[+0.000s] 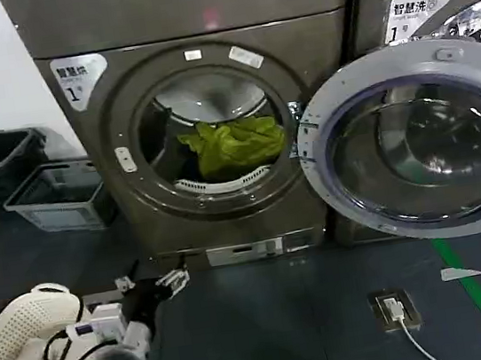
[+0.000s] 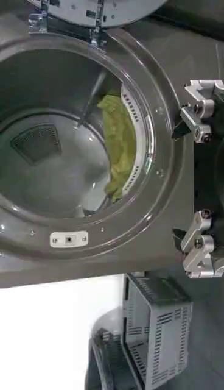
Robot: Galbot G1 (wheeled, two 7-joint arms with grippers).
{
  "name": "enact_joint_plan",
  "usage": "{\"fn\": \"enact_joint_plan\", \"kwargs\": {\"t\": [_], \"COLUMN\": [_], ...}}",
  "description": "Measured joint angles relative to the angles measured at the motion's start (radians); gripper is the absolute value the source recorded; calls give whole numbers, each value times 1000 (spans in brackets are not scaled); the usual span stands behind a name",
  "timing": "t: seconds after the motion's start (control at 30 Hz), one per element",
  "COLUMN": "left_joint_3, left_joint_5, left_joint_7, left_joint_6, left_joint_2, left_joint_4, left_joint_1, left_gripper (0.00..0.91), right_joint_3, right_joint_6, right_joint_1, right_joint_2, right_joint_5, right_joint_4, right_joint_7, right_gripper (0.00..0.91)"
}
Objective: Grasp the clothes from the dryer.
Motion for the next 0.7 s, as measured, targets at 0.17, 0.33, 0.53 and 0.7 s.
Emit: {"fn": "enact_joint_plan", "kwargs": {"t": [0.17,0.33,0.53,0.7], "left_joint_3": [0,0,2,2], "left_joint_5": [2,7,7,6], "left_joint_7": [0,1,2,2], "left_joint_6": [0,0,0,0], "left_joint_2": [0,0,0,0], "left_joint_4": [3,8,13,13], "left_joint_1": [-5,-8,-7,-7], "left_gripper": [907,907,907,907], "right_joint_3": [1,2,5,5], "right_joint_6": [-2,-1,0,2], "right_joint_1": [4,1,1,-1], "right_joint_2": [-4,-5,-5,-2], "right_joint_5": [0,-1,-1,-1], "right_joint_4": [-5,-11,-11,-11], "right_joint_7": [0,0,0,0], "right_gripper": [907,907,907,907]}}
